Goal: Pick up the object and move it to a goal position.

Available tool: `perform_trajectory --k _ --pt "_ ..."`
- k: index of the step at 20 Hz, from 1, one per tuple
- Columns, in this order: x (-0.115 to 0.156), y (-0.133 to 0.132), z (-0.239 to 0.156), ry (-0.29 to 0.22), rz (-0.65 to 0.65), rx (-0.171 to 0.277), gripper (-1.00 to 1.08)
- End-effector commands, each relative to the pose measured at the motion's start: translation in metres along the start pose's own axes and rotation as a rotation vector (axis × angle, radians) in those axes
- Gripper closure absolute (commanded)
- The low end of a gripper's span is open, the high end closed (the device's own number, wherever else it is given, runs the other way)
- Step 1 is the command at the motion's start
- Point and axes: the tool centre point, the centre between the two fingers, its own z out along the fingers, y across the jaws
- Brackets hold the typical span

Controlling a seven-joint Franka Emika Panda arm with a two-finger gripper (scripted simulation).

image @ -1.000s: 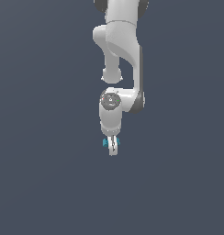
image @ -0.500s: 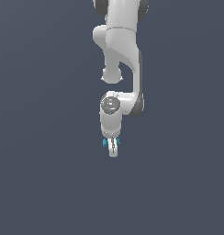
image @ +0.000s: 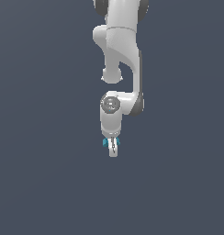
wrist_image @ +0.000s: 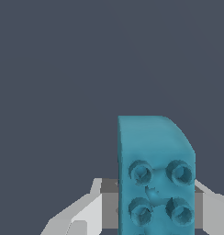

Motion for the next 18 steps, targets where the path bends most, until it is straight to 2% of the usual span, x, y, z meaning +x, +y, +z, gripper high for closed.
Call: perform_trajectory --k 1,9,18 --pt "-0.001 0.0 -0.004 0.0 0.0 0.001 1.08" --pt "-0.015 0.002 -0.039 -0.001 0.0 0.001 1.08" --pt "-0.048 0.006 -0.124 -0.001 0.001 0.001 1.08"
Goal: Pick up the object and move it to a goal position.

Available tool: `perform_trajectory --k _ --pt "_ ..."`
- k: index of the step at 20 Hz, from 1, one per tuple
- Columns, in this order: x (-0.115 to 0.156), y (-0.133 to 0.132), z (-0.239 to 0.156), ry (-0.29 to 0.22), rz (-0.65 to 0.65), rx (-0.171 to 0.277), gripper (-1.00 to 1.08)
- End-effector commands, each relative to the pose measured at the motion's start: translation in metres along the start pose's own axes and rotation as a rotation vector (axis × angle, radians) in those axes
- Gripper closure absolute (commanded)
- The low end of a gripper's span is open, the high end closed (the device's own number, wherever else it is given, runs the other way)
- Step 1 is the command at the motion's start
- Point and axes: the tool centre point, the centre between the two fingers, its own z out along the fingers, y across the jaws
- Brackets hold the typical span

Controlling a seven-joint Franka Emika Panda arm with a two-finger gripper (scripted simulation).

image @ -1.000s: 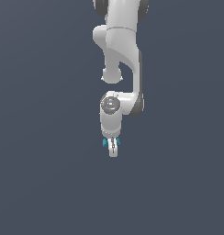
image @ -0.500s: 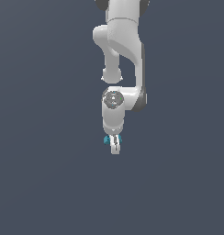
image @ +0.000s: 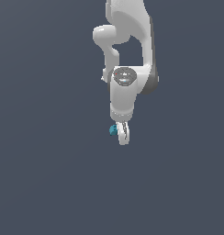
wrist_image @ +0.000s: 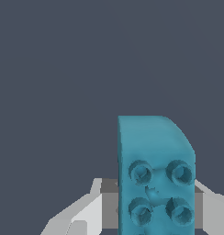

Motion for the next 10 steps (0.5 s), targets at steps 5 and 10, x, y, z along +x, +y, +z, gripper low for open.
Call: perform_trajectory --k 5,10 --pt "-0.029 0.003 -0.077 0.002 0.001 0.001 1.08" --pt "-0.051 0.005 -0.136 0.003 0.002 0.002 1.08"
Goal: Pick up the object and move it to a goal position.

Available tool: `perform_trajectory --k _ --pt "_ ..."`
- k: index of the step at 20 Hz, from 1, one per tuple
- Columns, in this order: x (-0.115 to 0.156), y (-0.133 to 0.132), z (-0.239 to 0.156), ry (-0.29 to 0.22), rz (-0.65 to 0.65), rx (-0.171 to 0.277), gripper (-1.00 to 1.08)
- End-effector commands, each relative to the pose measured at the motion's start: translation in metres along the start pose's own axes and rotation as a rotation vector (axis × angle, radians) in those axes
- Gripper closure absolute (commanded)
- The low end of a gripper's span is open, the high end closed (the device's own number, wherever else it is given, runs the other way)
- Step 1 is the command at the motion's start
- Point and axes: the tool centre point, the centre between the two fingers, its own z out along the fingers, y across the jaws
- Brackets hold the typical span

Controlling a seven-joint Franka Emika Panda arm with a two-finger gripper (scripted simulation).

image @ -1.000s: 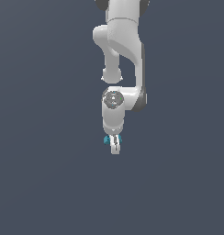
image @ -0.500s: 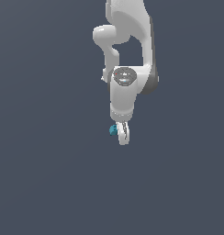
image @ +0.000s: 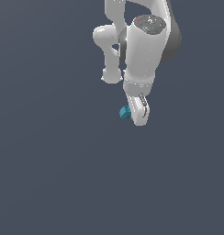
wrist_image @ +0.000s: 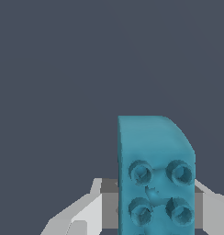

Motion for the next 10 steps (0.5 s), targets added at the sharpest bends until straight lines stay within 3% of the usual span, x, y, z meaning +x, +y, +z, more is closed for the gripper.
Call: perform_trajectory --k 1,10 --pt "-0.011 0.001 -0.03 0.001 0.001 0.0 1.08" --pt "-0.049 0.003 -0.128 0.002 0.0 0.001 1.08"
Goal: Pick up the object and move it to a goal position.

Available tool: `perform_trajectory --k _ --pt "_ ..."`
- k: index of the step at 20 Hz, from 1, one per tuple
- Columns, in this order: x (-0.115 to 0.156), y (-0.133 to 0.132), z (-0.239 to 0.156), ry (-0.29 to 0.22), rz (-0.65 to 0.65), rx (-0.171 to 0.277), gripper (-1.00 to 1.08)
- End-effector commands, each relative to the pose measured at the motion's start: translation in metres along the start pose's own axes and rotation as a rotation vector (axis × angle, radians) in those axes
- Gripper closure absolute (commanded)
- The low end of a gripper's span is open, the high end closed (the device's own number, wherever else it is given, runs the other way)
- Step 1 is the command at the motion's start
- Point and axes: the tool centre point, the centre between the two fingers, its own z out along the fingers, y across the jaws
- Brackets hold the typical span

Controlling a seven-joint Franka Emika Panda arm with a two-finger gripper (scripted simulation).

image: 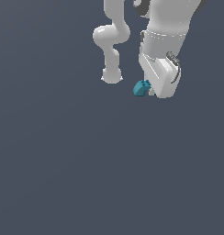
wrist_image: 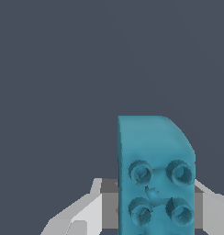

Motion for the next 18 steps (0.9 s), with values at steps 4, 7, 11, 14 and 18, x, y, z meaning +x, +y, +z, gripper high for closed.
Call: perform_trajectory --k 4,7,11,14,18 --pt "-0.02 0.0 -0.052 0.0 -0.001 0.0 1.08" --pt "-0.029 0.0 -0.072 -0.001 -0.002 0.0 1.08" --pt "-0.036 -0.001 -0.091 -0.002 -0.002 0.0 1.08" --pt "-0.04 -0.002 -0.101 -0.002 -0.003 0.0 1.08" --pt "-0.043 -0.002 -0.107 -0.002 -0.003 0.0 1.08"
